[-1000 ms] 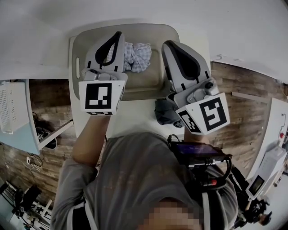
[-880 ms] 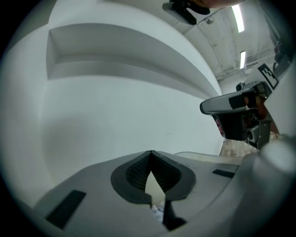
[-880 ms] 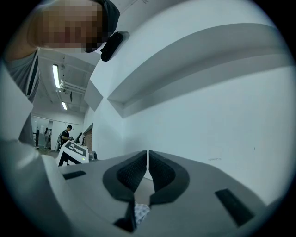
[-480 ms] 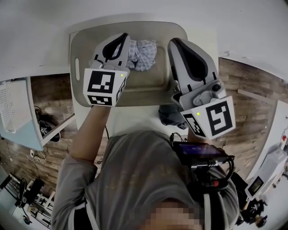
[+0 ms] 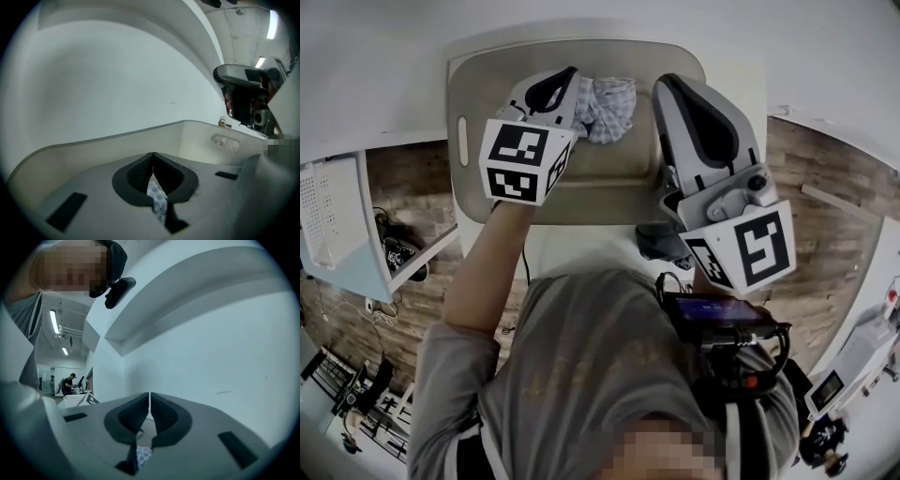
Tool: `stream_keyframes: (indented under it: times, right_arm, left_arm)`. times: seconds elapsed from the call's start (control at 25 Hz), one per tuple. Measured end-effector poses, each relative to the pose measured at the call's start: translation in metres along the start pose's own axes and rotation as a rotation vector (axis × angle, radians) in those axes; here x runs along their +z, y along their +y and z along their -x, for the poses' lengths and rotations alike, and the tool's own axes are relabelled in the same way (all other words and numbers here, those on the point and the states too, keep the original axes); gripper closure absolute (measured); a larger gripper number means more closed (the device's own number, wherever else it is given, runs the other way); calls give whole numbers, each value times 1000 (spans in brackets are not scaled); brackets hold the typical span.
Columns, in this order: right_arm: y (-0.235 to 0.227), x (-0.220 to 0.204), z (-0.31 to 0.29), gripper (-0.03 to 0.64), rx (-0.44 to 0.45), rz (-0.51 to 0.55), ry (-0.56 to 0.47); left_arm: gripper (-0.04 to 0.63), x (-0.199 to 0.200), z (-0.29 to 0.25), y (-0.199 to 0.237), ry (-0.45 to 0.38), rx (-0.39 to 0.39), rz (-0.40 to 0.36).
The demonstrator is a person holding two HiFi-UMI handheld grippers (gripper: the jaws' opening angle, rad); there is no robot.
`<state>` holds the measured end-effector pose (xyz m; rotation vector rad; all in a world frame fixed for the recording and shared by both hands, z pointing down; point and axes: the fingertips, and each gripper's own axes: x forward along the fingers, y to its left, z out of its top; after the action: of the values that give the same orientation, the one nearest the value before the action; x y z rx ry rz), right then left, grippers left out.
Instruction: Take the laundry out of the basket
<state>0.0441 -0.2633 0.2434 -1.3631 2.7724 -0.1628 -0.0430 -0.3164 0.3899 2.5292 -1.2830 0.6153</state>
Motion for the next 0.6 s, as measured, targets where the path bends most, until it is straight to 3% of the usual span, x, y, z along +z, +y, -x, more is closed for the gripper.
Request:
stream_keyframes:
  times: [0.4, 0.52, 0.6]
  right_arm:
    - [-9, -13, -20, 598, 25, -31, 21]
    - [-10, -16, -25, 598, 37, -42, 22]
    - [-10, -15, -26, 598, 46, -49, 13]
  left_arm:
    - [584, -26, -16, 0, 100, -36, 51]
    - [488, -33, -22, -2, 126, -51, 54]
    - [465, -37, -24, -3, 145, -59, 56]
